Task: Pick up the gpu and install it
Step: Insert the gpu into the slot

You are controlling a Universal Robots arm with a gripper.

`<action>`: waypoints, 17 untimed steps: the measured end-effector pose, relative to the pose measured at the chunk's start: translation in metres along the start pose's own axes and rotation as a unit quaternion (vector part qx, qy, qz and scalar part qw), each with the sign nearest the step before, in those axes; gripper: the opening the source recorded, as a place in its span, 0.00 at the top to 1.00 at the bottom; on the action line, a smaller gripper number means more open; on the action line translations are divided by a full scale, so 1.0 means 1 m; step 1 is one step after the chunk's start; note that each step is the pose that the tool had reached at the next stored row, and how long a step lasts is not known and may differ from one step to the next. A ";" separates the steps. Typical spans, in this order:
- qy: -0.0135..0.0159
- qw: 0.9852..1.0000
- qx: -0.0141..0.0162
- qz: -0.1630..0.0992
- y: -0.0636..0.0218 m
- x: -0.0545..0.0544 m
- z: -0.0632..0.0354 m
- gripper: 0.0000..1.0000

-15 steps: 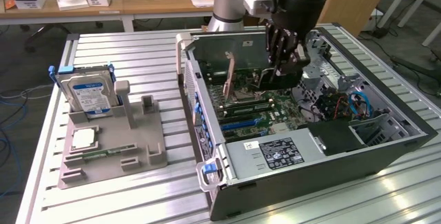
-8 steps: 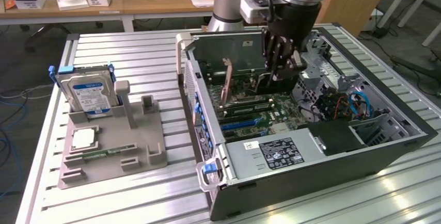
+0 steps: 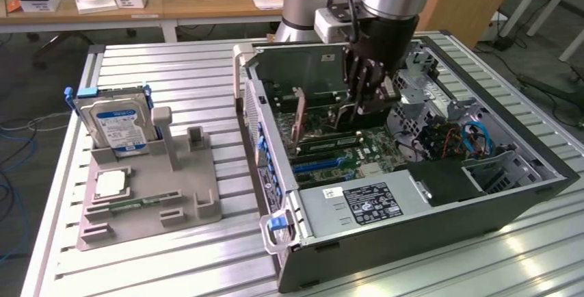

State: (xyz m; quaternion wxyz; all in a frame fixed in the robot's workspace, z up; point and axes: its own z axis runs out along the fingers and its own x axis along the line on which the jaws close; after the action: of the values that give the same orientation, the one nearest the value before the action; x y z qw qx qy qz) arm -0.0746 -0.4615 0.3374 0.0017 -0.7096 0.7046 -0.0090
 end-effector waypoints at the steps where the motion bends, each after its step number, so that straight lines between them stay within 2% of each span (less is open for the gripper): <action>1: 0.000 1.000 0.000 0.000 0.0000 0.000 0.0018 0.74; 11: 0.000 1.000 0.000 0.000 0.0010 -0.001 0.0199 0.74; 14: 0.000 1.000 0.000 0.000 0.0011 -0.001 0.0226 0.74; 17: 0.000 1.000 0.000 0.000 0.0058 -0.001 0.0254 0.74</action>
State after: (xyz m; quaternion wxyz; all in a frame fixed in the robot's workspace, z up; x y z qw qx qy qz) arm -0.0800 -0.4609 0.3118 0.0017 -0.7096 0.7045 -0.0091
